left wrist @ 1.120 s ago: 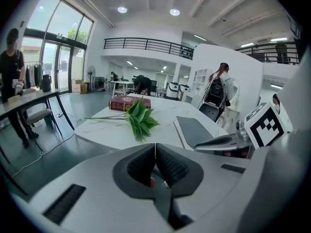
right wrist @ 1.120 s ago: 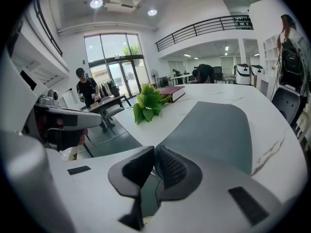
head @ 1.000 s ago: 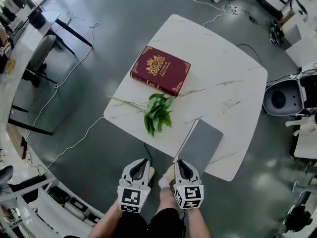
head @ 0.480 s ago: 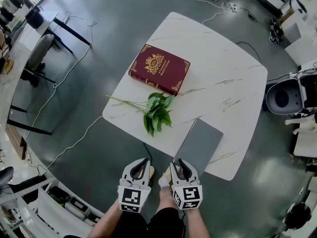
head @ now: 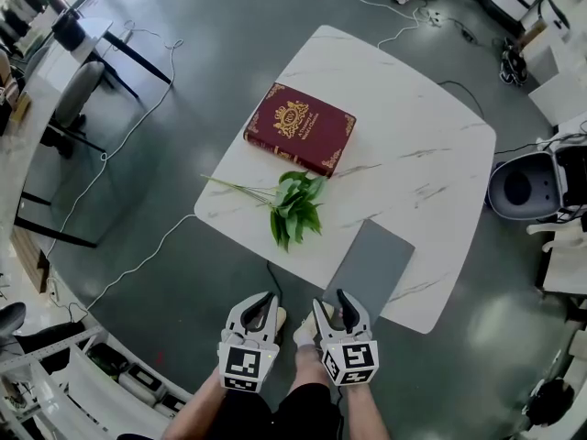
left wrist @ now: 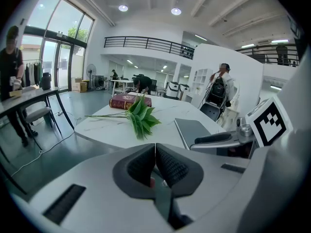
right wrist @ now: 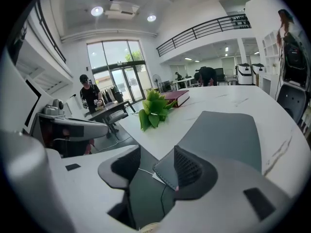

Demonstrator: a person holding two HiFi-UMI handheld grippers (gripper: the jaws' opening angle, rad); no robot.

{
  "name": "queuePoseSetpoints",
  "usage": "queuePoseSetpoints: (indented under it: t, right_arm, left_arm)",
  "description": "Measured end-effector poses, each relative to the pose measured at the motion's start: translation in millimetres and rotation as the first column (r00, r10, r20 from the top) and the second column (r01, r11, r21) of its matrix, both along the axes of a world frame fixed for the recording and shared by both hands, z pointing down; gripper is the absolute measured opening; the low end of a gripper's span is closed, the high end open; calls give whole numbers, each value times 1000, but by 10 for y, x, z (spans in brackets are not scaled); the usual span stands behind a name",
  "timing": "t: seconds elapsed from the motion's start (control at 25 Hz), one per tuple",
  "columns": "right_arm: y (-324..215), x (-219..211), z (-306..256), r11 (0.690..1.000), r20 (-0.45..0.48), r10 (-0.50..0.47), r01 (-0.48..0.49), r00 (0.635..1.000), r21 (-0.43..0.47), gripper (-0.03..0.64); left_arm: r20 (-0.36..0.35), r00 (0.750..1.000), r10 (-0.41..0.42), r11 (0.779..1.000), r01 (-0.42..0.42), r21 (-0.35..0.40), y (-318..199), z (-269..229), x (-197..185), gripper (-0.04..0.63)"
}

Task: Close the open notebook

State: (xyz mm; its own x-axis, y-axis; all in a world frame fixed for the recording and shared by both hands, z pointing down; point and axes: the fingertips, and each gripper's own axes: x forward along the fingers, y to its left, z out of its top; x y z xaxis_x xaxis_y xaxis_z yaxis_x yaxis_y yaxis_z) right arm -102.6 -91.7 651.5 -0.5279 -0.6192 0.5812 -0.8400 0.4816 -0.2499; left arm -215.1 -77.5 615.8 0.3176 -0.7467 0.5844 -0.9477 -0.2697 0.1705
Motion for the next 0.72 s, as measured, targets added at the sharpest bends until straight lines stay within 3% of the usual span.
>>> queuePoseSetpoints:
  t: [0.4, 0.72]
  right_arm:
    - [-29, 115, -357, 997, 0, 33, -33, 999, 63, 232]
    - [15, 404, -1030, 981, -3, 105, -103, 995, 162, 209]
  left_arm:
    - [9, 999, 34, 997, -35, 67, -43, -375, 98, 25]
    - [8, 995, 101, 982, -101, 161, -22, -1020, 346, 25]
